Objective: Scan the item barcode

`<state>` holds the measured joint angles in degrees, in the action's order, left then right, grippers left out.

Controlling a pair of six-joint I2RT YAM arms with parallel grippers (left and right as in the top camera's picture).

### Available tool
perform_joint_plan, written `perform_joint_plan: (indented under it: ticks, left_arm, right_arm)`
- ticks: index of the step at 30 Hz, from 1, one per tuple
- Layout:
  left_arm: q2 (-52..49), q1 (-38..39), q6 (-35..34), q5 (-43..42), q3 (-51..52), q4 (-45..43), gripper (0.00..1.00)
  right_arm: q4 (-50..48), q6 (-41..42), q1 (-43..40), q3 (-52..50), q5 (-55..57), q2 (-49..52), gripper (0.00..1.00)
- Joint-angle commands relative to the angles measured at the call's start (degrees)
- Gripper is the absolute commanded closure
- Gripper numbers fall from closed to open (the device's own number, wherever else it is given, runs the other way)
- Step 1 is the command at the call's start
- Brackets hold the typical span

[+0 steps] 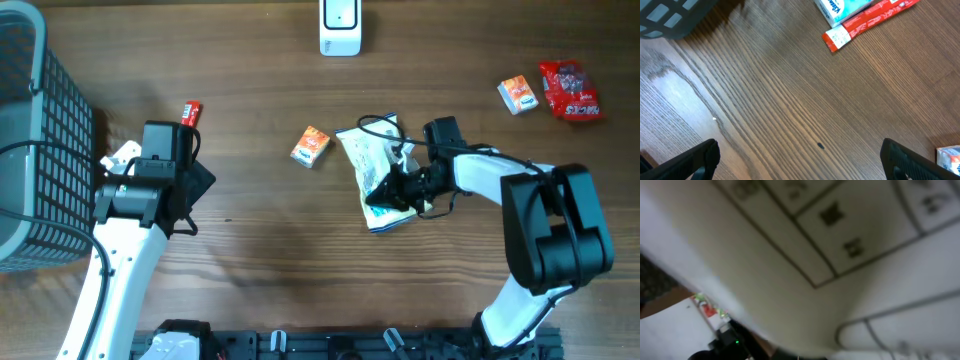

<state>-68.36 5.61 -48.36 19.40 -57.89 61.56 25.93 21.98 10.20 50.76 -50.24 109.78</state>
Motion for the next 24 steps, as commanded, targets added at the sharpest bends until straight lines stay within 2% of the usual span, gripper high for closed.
perform_joint_plan:
  ticks: [1, 6, 10, 13, 15, 17, 20, 24]
  left_arm:
    - [-0.1, -0.3, -0.8, -0.4, -0.5, 0.4, 0.00]
    - [-0.1, -0.3, -0.8, -0.4, -0.5, 0.4, 0.00]
    - [-0.1, -0.3, -0.8, -0.4, -0.5, 0.4, 0.00]
    - [-0.1, -0.3, -0.8, -0.5, -0.5, 0.0, 0.00]
    - [-0.1, -0.3, -0.8, -0.4, -0.5, -0.5, 0.00]
    - [-0.1, -0.3, -0.8, -0.5, -0.5, -0.8, 0.00]
    - [-0.1, -0.3, -0.8, -0.5, -0.5, -0.9, 0.00]
    - [-0.1, -0.3, -0.8, -0.5, -0.5, -0.9, 0.00]
  right_arm:
    - [3.0, -1.2, 0.2, -1.8, -4.1, 2.2, 0.96]
    - [3.5, -0.7, 0.2, -0.3, -2.6, -6.9, 0.96]
    - [3.6, 2.5, 0.2, 2.0, 5.0, -16.2, 0.96]
    - [-0.6, 4.0, 0.2, 3.7, 10.8, -22.7, 0.96]
    - [-5.8, 4.1, 0.2, 3.7, 13.2, -24.8, 0.88]
    - [-9.1, 5.2, 0.2, 3.7, 15.9, -25.0, 0.84]
    - [-10.8, 6.7, 0.2, 3.7, 18.7, -22.7, 0.85]
    - [-11.4, 8.5, 0.2, 3.7, 15.3, -14.3, 0.92]
